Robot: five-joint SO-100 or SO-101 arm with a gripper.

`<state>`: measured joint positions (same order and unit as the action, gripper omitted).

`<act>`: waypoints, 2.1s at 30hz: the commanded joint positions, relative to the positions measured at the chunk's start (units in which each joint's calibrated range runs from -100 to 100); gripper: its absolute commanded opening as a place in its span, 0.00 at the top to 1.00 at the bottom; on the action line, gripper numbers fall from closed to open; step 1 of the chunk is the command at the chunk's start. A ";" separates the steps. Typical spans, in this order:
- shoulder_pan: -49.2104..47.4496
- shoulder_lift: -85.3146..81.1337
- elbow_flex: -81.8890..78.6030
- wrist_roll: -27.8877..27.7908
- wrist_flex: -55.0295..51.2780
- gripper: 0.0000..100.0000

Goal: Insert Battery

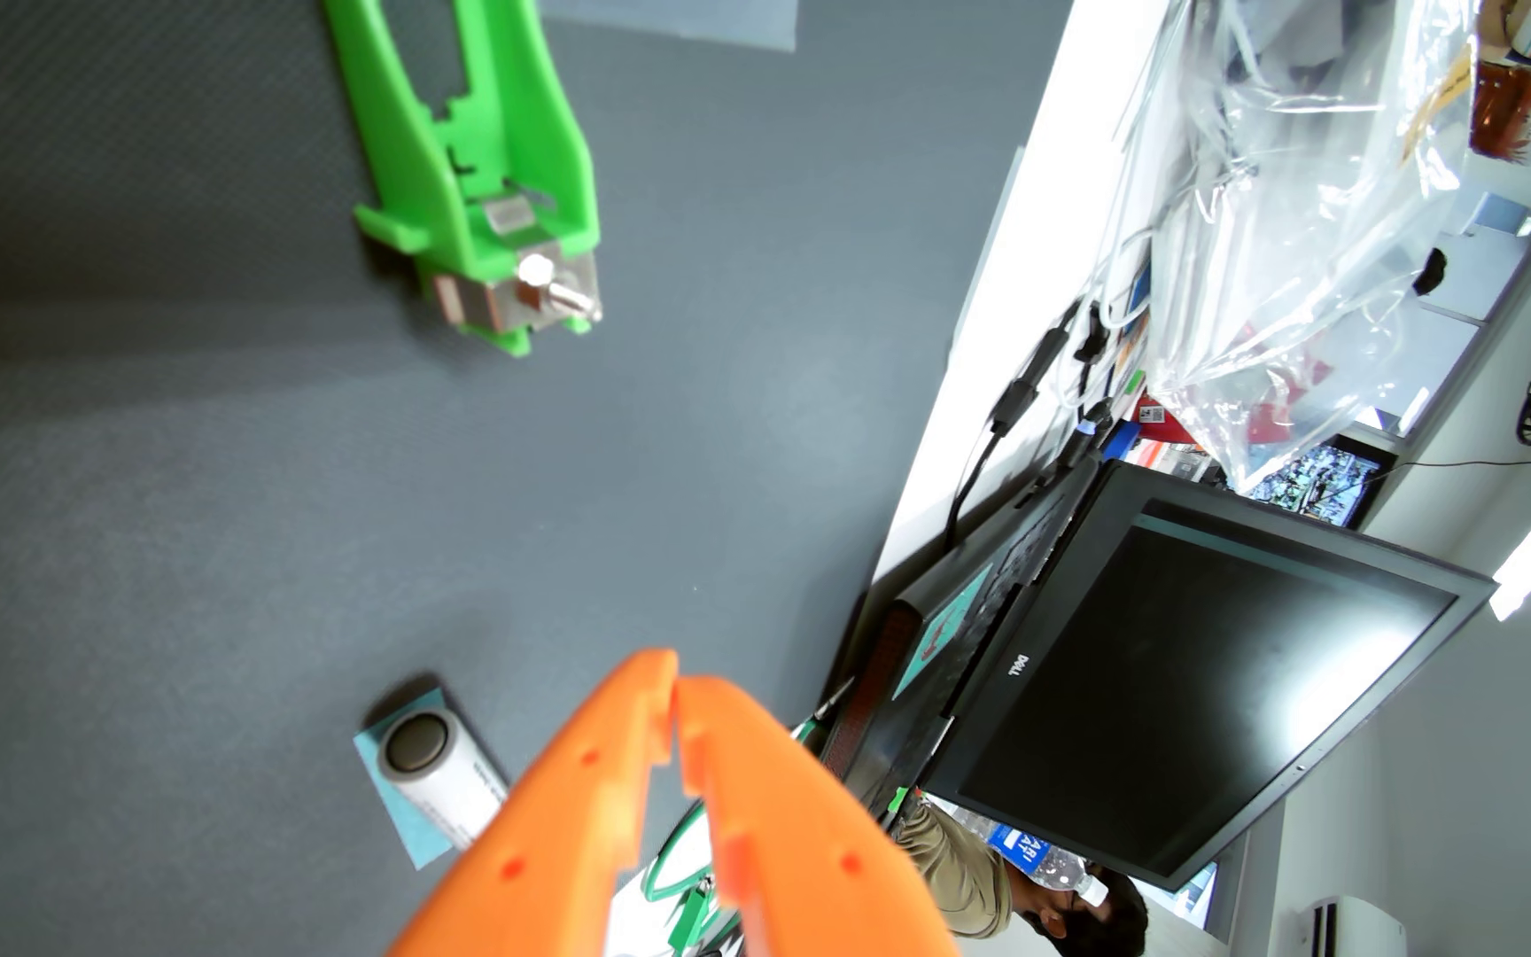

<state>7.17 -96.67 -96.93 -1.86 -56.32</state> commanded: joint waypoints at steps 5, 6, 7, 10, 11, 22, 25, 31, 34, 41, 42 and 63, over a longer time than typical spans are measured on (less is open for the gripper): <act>-0.32 -0.16 0.44 0.11 0.09 0.98; -0.32 -0.16 0.44 0.11 0.09 0.98; -0.32 -0.16 0.44 0.11 0.09 0.98; -0.32 -0.16 0.44 0.11 0.09 0.98; -0.32 -0.16 0.44 0.06 0.09 0.98; -0.32 -0.16 0.44 0.11 0.09 0.98; -0.32 -0.16 0.44 0.11 0.09 0.98; -0.32 -0.16 0.44 0.11 0.09 0.98; -0.32 -0.16 0.44 0.11 0.09 0.98; -0.32 -0.16 0.44 0.11 0.09 0.98; -0.32 -0.16 0.44 0.11 0.09 0.98; -0.09 0.01 3.68 -0.25 -0.33 0.99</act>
<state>7.01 -96.67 -96.93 -1.92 -56.32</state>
